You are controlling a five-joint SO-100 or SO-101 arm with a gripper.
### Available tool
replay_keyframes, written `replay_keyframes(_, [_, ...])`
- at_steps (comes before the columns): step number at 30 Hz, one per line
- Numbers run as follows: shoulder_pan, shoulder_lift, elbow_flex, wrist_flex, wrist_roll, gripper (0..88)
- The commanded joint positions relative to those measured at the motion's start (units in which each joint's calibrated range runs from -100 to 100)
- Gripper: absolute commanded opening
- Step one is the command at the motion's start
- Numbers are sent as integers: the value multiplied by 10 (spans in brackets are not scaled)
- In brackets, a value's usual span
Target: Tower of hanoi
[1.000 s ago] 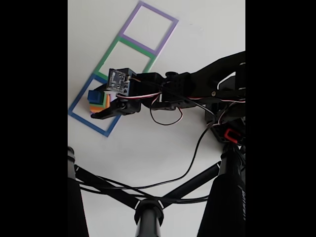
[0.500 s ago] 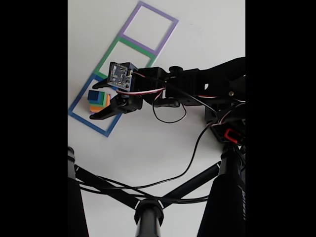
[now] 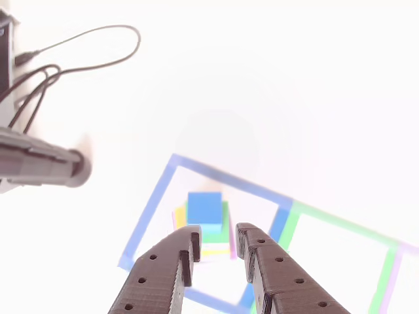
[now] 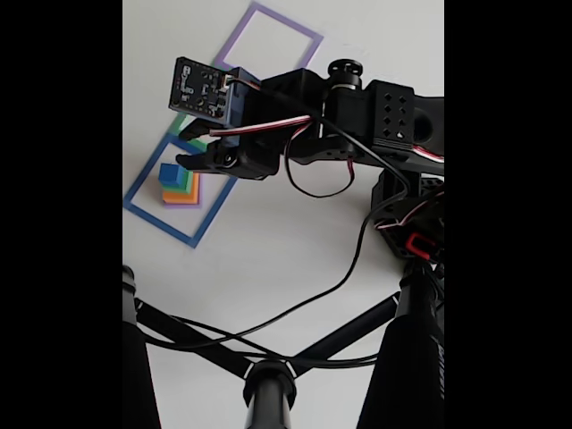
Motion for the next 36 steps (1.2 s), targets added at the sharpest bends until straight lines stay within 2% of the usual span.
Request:
replay_keyframes(1, [0,-5,-132,108,0,0])
replay_keyframes(4, [5,16,-200,166,0,0])
replay_keyframes(13, [11,7,-221,173,-2,7])
replay_keyframes(16, [11,3,-217,177,-78,6])
replay_keyframes(20, [18,2,-213,172,-90,2])
replay_keyframes(22, [18,0,-210,172,-120,1])
replay_keyframes(23, [14,-1,-209,173,-183,1])
replay_keyframes(24, [11,-7,-206,173,-294,0])
replay_keyframes(25, [11,-14,-200,169,-384,0])
replay_keyframes(26, [10,-22,-193,159,-445,0])
replay_keyframes(28, [13,-45,-165,124,-612,0])
replay_keyframes(29, [14,-59,-141,101,-671,0])
replay_keyframes(32, [24,-127,0,-40,-903,1])
replay_keyframes(34, [34,-173,97,-132,-986,1])
replay_keyframes(36, [50,-211,171,-184,-1041,1])
